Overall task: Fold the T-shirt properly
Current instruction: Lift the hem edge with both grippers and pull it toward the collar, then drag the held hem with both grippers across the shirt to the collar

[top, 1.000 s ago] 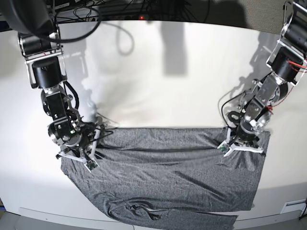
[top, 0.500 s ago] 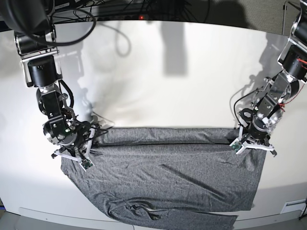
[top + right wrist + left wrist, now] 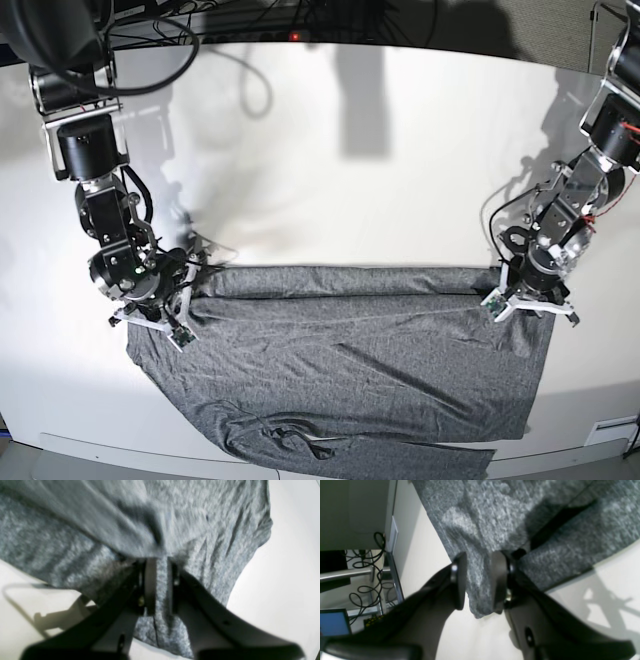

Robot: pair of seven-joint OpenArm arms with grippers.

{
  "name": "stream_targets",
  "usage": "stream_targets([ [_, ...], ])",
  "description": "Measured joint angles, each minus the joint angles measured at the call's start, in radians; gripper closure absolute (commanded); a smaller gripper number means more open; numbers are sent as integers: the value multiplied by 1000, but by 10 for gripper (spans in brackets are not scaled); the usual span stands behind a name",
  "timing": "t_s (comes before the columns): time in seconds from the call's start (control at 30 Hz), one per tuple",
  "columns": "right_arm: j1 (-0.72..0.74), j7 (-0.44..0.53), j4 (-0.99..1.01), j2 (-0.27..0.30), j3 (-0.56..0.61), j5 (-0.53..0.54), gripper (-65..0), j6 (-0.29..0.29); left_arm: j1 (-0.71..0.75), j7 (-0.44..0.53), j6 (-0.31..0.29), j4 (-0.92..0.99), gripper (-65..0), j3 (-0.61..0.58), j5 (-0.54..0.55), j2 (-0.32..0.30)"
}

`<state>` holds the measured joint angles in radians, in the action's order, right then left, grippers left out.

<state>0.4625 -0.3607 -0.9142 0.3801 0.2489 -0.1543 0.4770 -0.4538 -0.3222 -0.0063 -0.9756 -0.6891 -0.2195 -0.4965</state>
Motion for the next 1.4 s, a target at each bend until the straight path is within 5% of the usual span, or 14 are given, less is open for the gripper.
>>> stream_targets([
  [0.43,0,-42,0,64,0,4,-107,0,6,-64,0,0,-166,0,-19,-21],
  [0.67,0,-38,0,83,0,138,-107,0,5,-55,8,-38,-166,0,-68,-21],
  [0.73,0,-13,0,83,0,218,-107,-1,5,-17,75,-48,-165,0,34,-20],
  [0.83,0,51,0,69,-20,353,-107,-36,-4,27,85,-48,-165,3,159,-16],
  [1.03,0,56,0,-87,-237,445,-107,-48,-18,32,86,-7,-163,225,399,74],
  [1.1,0,68,1,-139,-311,441,-107,-47,-24,32,53,24,-163,346,476,113],
  [1.23,0,76,1,-215,-430,310,-107,-50,-18,22,-106,105,-163,543,578,166],
  [1.4,-8,69,1,-225,-459,235,-107,-50,-15,8,-208,207,-163,591,584,184],
])
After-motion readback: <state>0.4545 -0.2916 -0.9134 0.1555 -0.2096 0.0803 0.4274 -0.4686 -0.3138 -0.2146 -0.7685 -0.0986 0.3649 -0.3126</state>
